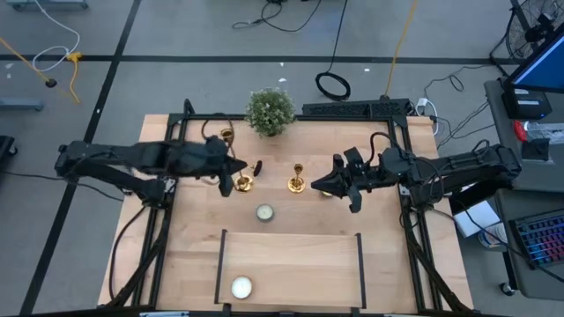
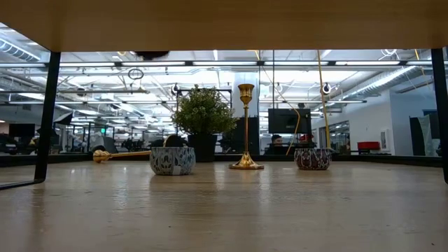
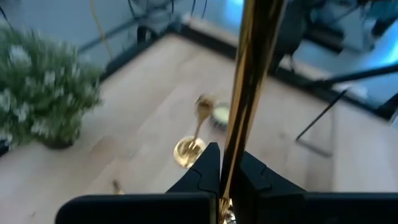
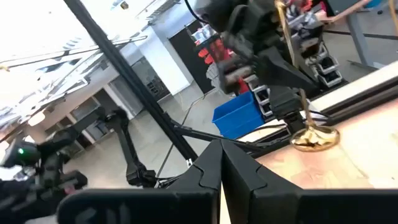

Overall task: Pick & Place candle stick holders
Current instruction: Put the bottom left gold candle stand on the shelf

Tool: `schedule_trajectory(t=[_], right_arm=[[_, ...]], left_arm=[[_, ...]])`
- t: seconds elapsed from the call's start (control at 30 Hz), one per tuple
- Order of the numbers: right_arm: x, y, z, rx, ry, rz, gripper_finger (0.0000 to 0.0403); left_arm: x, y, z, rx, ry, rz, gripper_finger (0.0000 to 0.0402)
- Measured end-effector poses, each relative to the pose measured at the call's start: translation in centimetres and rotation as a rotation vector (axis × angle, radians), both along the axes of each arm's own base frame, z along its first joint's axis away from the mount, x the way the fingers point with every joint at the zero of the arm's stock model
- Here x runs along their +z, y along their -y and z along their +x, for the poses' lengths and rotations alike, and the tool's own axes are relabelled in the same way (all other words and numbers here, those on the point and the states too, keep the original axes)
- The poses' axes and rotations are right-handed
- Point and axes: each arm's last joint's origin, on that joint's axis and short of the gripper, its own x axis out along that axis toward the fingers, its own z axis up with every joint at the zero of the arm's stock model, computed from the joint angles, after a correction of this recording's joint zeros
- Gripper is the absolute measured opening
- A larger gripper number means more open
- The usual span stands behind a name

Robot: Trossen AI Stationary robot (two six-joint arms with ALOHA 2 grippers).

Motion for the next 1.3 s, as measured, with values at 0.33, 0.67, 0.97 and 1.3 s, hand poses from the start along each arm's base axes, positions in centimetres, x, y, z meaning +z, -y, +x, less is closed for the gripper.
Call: schedule_trajectory(t=[0.33, 0.67, 0.97, 1.3], right_arm=[[0.2, -0.9, -0.2, -0.109, 0.026, -0.029, 0.0000], [0.4, -2.2, -0.6, -0.246, 0.041, -0.050, 0.0000], [0.5, -2.8, -0.8, -0.289, 0.045, -0.076, 0.0000], [0.5, -2.9, -0.9, -0.283, 0.046, -0.073, 0.0000]], left_arm=[[-0.5, 8.5, -1.0, 0.045, 0.070, 0.039, 0.0012], [-2.7, 14.6, -0.6, -0.106, 0.033, 0.034, 0.0012], [-0.9, 16.3, -0.3, -0.237, -0.034, 0.105, 0.0012], [-2.2, 16.8, 0.9, -0.262, -0.093, 0.137, 0.0012]])
